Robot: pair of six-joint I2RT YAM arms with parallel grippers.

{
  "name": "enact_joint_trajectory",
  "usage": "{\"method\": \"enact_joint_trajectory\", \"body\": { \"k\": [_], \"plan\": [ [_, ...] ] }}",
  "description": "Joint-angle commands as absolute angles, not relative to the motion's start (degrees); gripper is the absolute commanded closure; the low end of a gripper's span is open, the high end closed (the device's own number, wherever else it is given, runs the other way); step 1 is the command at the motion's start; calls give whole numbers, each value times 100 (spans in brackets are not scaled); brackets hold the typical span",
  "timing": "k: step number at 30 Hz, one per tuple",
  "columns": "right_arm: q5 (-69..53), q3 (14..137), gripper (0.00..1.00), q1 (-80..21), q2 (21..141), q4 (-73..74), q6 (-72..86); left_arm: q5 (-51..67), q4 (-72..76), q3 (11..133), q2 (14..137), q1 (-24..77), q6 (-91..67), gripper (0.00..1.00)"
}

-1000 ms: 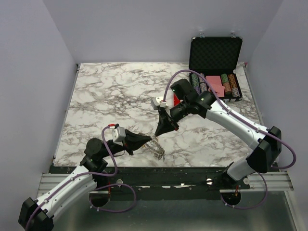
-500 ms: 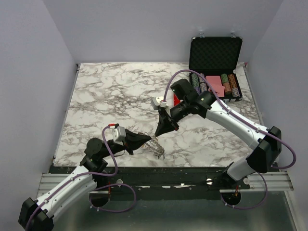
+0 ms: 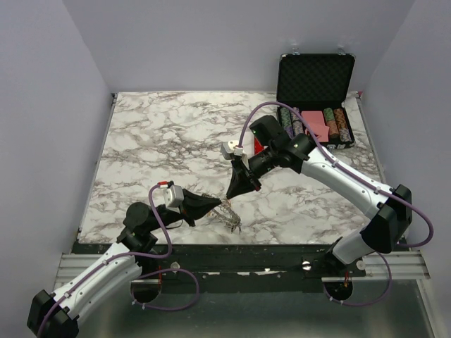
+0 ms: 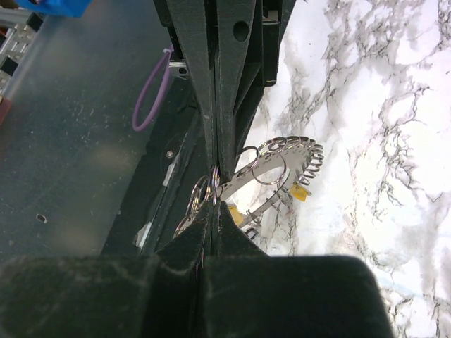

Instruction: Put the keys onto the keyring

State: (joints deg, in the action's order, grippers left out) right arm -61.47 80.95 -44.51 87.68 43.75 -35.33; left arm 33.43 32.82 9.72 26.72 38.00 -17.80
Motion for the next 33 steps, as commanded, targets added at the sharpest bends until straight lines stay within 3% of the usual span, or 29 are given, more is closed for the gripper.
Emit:
{"method": "enact_joint_trajectory", "body": {
  "k": [1,33],
  "plan": [
    [-6240,8016,100,-4430,8798,4184,-3366,3243,3489,1020,2610,3797,-1731,100],
    [-6196,7840,100,-4482,8815,3955,-3199,3173,3771,984,2681,3806,-1916,100]
  ]
}}
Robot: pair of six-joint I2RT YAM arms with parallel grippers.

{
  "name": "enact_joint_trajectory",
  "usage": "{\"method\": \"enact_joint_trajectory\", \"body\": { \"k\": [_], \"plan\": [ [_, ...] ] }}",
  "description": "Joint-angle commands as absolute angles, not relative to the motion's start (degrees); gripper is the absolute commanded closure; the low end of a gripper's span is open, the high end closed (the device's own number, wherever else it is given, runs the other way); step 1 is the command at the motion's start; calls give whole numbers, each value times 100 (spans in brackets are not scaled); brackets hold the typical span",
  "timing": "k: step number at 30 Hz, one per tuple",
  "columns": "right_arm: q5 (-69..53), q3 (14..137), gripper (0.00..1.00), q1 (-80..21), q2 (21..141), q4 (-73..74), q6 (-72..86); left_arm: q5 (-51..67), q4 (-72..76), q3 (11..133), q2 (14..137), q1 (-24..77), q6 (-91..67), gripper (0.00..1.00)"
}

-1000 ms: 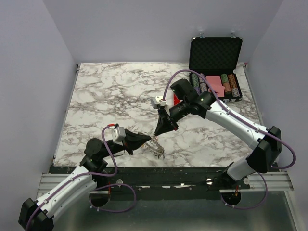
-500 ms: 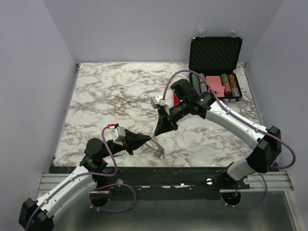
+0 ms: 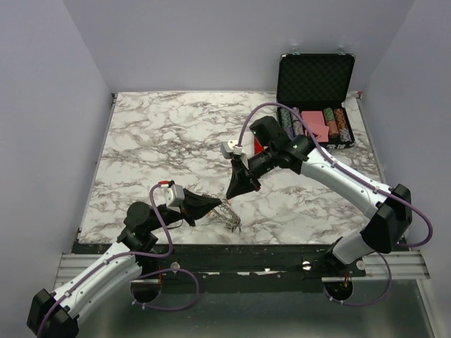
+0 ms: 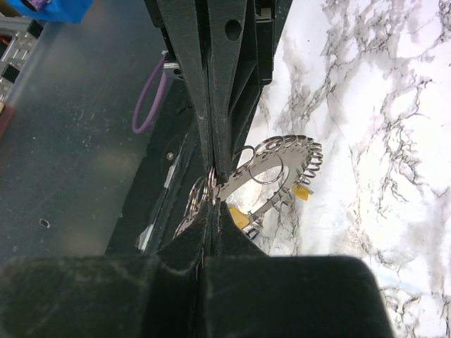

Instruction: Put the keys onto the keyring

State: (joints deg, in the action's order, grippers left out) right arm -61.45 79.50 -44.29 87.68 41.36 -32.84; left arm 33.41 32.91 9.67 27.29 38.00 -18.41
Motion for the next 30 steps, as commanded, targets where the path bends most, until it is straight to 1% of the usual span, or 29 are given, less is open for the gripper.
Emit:
{"method": "enact_joint_trajectory", "body": {
  "k": [1,19,30],
  "plan": [
    [-6196,7831,100,-4482,8807,3938,-3191,3173,3771,984,2672,3797,-1916,100],
    [-6258,7778,100,-4500,8798,3911,-3164,2909,3718,984,2584,3797,-2030,100],
    [-6310,7743,100,-4500,8798,3779,-3024,2690,4017,756,2373,3806,-2197,100]
  ]
}}
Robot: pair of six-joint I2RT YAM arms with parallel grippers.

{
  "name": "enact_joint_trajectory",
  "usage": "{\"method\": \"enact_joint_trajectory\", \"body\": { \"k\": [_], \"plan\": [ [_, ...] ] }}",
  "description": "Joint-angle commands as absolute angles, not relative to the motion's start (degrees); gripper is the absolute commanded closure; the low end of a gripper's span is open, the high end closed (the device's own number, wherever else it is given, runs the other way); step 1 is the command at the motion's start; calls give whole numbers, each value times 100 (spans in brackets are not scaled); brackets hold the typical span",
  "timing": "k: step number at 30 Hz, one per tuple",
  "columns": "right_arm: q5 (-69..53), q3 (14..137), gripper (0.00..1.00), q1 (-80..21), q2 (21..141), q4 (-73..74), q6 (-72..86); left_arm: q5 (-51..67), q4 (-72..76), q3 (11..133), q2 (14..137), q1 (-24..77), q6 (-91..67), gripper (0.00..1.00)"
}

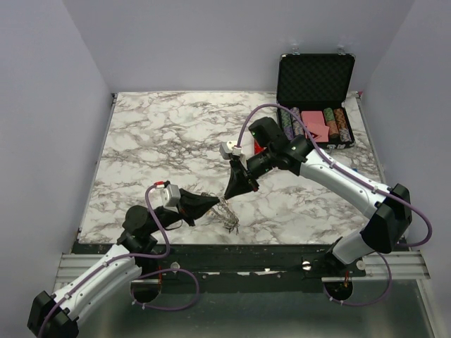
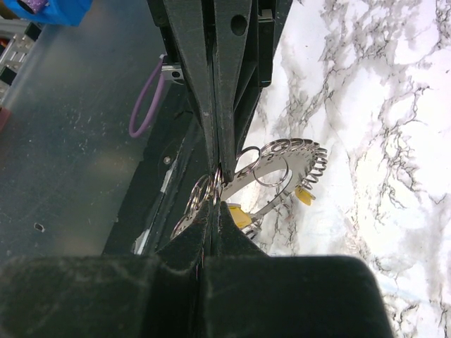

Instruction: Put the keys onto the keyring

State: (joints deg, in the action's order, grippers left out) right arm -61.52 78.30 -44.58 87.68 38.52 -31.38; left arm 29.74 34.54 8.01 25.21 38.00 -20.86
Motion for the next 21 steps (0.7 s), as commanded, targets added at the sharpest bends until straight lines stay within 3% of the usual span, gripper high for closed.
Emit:
{"method": "enact_joint_trajectory", "body": {
  "k": [1,21],
  "plan": [
    [-6345,7752,100,-4500,8798,3788,-3015,2672,4043,738,2356,3797,-2215,100],
    [-6618,7629,100,-4500,8833,3481,-2699,2496,4324,483,2188,3797,-2408,100]
  ]
}}
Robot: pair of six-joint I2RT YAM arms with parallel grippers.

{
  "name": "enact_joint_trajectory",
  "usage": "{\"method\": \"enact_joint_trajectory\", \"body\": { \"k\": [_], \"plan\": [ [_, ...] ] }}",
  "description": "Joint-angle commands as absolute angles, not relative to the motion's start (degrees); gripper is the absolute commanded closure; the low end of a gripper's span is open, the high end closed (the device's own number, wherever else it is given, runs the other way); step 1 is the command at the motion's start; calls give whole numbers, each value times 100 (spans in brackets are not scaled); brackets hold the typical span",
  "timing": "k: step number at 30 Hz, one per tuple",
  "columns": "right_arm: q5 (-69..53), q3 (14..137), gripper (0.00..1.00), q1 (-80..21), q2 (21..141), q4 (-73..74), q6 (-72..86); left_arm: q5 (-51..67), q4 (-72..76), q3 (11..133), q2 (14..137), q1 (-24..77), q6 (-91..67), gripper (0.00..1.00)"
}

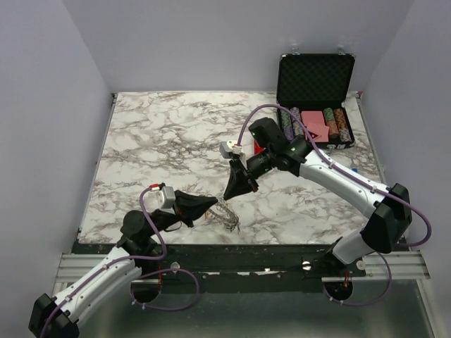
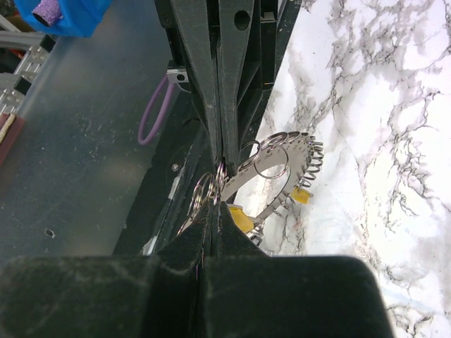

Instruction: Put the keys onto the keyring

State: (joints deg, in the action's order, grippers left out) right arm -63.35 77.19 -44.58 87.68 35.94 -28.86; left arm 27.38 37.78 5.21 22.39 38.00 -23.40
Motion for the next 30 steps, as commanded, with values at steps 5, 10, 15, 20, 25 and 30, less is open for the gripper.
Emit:
{"method": "enact_joint_trajectory", "body": {
  "k": [5,10,15,20,25,30],
  "plan": [
    [-6636,7576,100,-4500,8842,3358,-2567,2479,4377,448,2153,3797,-2417,100],
    [-6688,7541,100,-4483,8842,3243,-2417,2479,4430,413,2145,3797,-2434,100],
    [-6759,7480,100,-4482,8859,3103,-2250,2461,4491,387,2092,3806,-2443,100],
    [-6785,7436,100,-4482,8859,3024,-2145,2417,4526,334,2030,3806,-2452,100],
    [-6803,7400,100,-4474,8859,2936,-2057,2391,4553,281,1943,3797,-2478,100],
    [-6829,7348,100,-4465,8859,2848,-1952,2338,4632,246,1907,3806,-2522,100]
  ]
}}
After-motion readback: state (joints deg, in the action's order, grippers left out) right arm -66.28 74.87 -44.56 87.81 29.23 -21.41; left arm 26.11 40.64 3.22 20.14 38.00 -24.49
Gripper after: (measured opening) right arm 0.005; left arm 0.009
